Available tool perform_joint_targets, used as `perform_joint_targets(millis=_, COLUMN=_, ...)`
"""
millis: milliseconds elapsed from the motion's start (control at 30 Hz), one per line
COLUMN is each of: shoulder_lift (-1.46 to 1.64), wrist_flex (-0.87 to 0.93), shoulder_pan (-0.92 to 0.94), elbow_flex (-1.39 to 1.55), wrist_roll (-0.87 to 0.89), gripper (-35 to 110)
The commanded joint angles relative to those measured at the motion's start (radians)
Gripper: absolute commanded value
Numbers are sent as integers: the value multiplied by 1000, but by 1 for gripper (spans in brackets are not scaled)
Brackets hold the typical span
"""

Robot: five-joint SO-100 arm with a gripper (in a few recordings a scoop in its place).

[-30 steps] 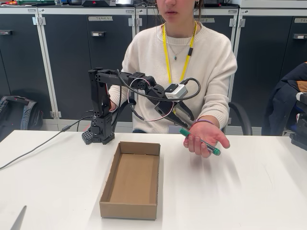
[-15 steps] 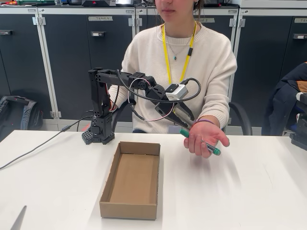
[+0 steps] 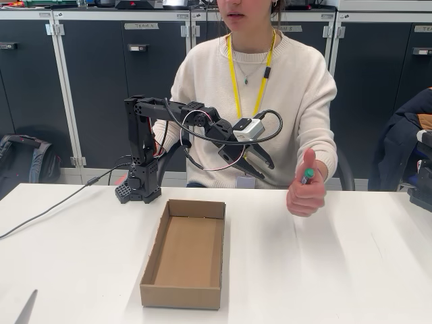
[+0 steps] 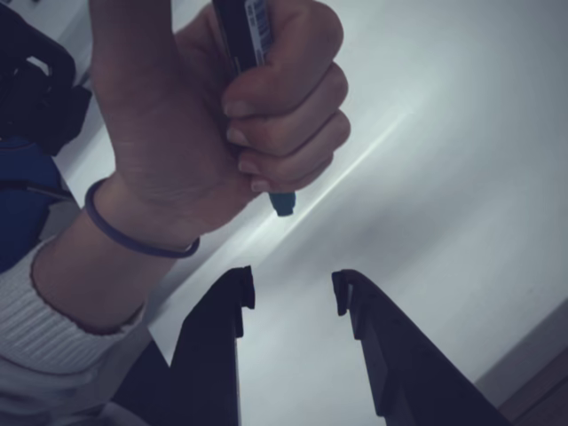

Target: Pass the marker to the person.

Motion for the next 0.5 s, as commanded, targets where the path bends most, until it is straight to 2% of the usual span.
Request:
perform_joint_targets(millis=0, shoulder_lift=74, wrist_flex=-18, shoulder_pan=12, elbow_flex=-8, wrist_roll=3, gripper=20)
perform_joint_targets(millis=467, shoulder_lift=64, wrist_flex=-20, shoulder_pan=15, elbow_flex=-23, wrist_roll=3, gripper=21)
